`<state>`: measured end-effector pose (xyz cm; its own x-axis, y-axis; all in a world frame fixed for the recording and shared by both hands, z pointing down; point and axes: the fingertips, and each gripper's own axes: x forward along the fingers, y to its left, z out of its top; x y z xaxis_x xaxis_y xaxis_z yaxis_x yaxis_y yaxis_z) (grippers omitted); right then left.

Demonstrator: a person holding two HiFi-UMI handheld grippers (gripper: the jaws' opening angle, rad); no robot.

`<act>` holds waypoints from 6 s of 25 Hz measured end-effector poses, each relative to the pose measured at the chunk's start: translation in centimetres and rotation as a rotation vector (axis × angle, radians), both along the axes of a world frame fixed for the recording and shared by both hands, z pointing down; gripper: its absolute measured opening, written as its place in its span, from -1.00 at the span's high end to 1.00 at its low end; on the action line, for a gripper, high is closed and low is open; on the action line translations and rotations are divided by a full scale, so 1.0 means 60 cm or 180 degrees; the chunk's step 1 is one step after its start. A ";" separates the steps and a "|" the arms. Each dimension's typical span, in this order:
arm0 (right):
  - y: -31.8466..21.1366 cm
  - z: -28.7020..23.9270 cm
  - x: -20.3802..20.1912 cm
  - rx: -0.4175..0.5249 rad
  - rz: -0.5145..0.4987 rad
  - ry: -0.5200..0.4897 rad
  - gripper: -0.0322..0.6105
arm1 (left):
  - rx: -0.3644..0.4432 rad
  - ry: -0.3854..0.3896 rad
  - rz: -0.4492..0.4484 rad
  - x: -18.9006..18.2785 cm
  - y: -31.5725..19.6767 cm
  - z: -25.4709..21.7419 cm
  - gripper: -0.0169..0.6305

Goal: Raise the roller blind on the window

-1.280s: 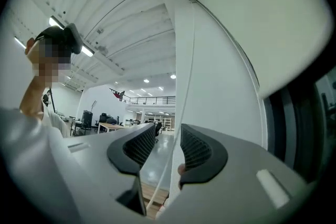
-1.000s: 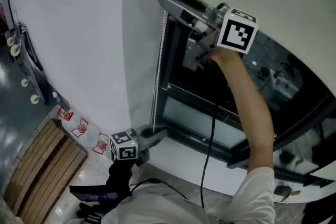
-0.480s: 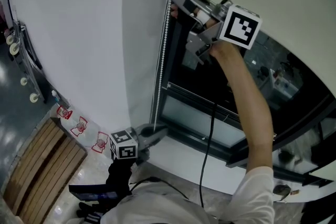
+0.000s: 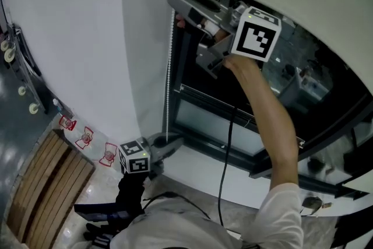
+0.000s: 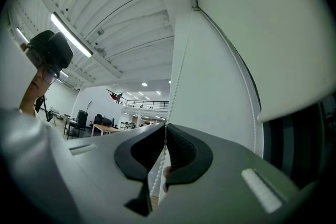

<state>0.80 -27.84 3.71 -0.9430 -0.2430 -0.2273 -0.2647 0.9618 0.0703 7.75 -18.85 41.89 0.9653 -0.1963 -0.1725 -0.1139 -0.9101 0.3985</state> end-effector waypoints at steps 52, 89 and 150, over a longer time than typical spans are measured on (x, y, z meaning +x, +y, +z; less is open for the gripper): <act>0.004 0.189 0.008 -0.0237 -0.0005 0.0021 0.57 | 0.0029 -0.0125 -0.0027 -0.008 -0.002 0.013 0.95; 0.000 0.036 0.001 0.0068 0.0028 -0.0122 0.86 | -0.0030 -0.0106 -0.0032 -0.008 0.000 0.022 0.95; 0.000 0.028 0.000 0.0196 0.0007 -0.0203 0.48 | -0.0041 -0.0120 -0.0140 -0.026 -0.011 0.024 0.95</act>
